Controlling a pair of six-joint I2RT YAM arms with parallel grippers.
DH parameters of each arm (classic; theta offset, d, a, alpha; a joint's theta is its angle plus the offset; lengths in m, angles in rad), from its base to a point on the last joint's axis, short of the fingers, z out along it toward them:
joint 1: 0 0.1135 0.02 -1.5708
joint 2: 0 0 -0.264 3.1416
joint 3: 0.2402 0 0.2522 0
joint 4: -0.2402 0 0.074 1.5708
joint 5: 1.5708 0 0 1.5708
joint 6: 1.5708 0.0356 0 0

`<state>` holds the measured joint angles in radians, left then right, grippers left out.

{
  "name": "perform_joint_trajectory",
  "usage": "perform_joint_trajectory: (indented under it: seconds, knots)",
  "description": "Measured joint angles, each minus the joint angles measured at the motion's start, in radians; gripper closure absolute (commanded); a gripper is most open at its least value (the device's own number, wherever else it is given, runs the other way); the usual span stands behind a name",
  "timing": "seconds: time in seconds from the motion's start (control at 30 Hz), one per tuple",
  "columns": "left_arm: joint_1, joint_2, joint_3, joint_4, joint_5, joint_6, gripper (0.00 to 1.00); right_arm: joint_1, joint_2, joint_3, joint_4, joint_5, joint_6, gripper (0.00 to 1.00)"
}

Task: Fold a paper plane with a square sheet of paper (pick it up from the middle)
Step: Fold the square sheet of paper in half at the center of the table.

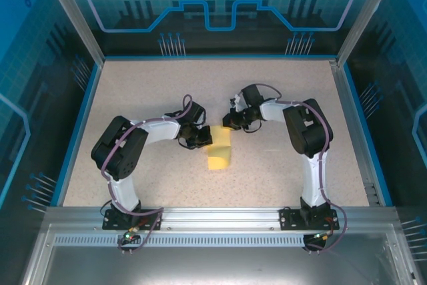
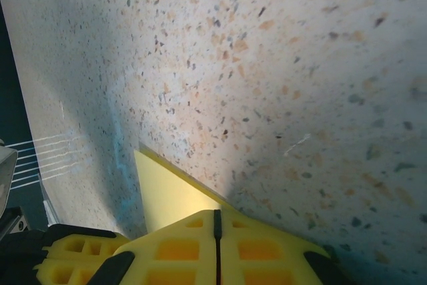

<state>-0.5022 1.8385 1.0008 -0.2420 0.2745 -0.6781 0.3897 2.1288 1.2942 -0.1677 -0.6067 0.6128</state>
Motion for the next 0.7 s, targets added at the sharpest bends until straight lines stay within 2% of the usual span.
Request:
perform_joint_trajectory:
  seconds: [0.3,0.53,0.7]
  knots:
    - [0.0,0.0,0.0,0.0,0.0,0.0,0.99,-0.009,0.007,0.003,0.008,-0.011,0.022,0.94]
    - [0.0,0.0,0.0,0.0,0.0,0.0,0.99,-0.018,0.003,0.026,0.002,0.059,0.042,0.94]
    - [-0.002,0.0,0.0,0.002,0.0,0.0,0.99,-0.009,-0.105,-0.054,-0.027,0.105,0.042,0.94]
